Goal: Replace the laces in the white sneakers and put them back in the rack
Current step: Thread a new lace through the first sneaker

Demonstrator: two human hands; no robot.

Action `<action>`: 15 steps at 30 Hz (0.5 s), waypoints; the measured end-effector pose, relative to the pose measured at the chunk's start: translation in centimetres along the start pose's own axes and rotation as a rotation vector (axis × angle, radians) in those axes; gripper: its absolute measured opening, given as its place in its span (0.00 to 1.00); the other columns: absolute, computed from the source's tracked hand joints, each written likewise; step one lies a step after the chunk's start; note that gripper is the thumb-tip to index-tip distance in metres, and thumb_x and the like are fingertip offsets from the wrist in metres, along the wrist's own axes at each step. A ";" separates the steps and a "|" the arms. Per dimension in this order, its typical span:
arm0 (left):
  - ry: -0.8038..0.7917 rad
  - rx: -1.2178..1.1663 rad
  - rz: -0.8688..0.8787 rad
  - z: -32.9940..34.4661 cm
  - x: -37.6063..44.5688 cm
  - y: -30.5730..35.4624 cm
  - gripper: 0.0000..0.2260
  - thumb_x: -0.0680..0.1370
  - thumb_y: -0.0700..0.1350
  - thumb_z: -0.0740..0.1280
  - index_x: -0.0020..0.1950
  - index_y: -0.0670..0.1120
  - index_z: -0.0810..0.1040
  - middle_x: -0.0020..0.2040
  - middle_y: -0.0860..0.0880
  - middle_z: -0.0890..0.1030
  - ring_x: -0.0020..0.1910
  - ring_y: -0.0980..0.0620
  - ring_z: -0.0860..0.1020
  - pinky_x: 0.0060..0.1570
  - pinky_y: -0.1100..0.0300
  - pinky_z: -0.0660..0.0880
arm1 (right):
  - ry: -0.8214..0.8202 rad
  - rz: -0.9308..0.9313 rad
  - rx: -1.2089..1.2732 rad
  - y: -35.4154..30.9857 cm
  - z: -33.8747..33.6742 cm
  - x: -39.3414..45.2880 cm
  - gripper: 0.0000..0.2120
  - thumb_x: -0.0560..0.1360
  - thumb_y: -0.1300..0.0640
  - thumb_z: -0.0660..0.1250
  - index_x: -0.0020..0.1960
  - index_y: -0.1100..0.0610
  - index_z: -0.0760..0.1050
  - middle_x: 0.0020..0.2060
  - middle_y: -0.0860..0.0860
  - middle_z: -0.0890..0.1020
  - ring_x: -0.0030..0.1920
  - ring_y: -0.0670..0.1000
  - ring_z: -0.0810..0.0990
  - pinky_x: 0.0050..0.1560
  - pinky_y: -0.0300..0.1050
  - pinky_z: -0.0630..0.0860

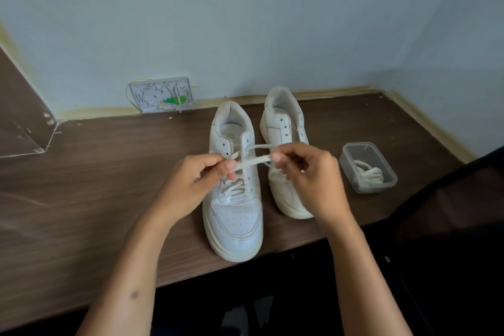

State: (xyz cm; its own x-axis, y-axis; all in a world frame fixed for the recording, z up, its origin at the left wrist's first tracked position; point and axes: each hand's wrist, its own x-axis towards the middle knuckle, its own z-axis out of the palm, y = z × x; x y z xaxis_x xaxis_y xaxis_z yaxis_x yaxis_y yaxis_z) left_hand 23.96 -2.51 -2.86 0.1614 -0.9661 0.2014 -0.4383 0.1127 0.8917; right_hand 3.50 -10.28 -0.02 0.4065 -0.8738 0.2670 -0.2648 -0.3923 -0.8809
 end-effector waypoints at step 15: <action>0.178 -0.031 0.100 -0.5 0.5 0.2 0.14 0.78 0.37 0.67 0.56 0.55 0.81 0.41 0.52 0.83 0.39 0.58 0.79 0.50 0.69 0.74 | 0.293 -0.075 -0.242 0.7 -0.7 0.2 0.09 0.75 0.56 0.72 0.55 0.51 0.81 0.51 0.43 0.76 0.40 0.43 0.78 0.40 0.31 0.73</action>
State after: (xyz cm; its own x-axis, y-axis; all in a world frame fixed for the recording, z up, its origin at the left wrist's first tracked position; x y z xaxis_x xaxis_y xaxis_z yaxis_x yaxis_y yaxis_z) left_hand 24.39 -2.82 -2.43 0.2734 -0.8939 0.3554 -0.4331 0.2155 0.8752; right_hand 2.74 -10.99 -0.32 0.1745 -0.8713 0.4586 -0.4568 -0.4842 -0.7462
